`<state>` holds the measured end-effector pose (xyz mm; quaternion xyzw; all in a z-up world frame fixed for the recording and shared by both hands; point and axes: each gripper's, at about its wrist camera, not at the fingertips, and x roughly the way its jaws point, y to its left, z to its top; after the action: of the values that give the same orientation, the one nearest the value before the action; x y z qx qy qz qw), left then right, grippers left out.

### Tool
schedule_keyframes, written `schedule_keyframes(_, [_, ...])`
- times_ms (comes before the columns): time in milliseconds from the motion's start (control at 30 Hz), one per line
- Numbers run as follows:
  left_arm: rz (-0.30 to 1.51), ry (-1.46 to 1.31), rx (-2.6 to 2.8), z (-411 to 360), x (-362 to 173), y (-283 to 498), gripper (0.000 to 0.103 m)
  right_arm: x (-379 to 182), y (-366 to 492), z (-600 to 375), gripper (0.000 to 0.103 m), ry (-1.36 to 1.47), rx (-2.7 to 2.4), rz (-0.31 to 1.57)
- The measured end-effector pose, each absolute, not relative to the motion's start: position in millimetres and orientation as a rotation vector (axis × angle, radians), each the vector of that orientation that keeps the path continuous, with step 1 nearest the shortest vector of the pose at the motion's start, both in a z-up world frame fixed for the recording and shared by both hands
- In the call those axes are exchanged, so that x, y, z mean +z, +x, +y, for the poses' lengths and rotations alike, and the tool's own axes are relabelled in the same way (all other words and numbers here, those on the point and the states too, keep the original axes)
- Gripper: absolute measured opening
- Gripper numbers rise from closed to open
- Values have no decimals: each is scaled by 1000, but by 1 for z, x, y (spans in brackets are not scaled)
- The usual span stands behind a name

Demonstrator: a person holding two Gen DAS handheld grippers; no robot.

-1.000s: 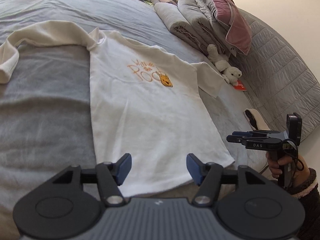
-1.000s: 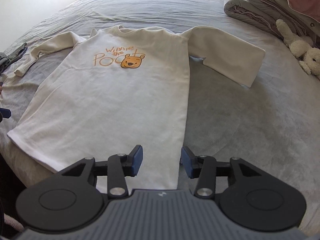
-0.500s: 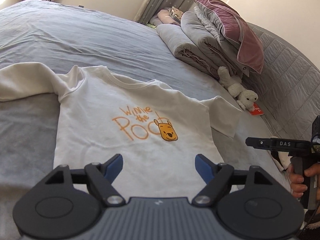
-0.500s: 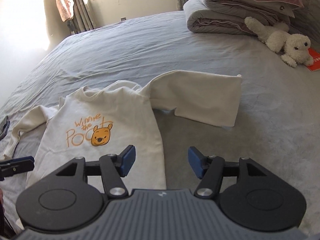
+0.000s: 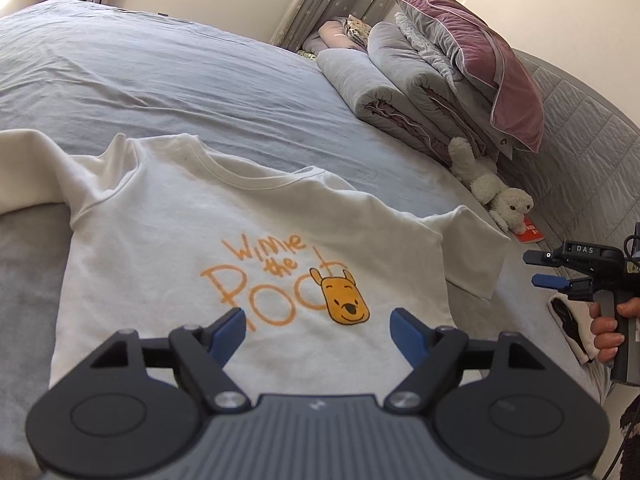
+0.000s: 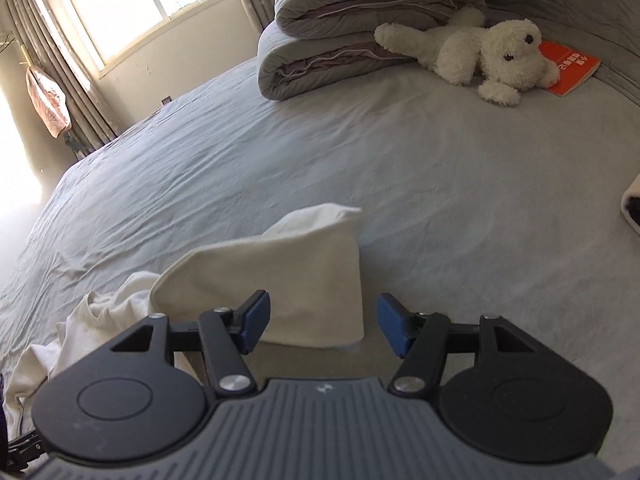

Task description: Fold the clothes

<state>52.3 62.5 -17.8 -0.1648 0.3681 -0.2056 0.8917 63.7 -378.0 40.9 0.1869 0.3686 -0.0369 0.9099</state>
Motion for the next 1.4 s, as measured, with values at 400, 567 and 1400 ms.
schedule_keyframes(400, [759,-184,-344,62,-1,172,80,46,151,-363,63,188,51,775])
schedule_keyframes(567, [780,-98,-285,95,-2,214,80,42,190,-316,63,121,243,819])
schedule_keyframes(1400, [851,-175,-428,151,-44,255,15,-21,258,-194,14,31,499,938])
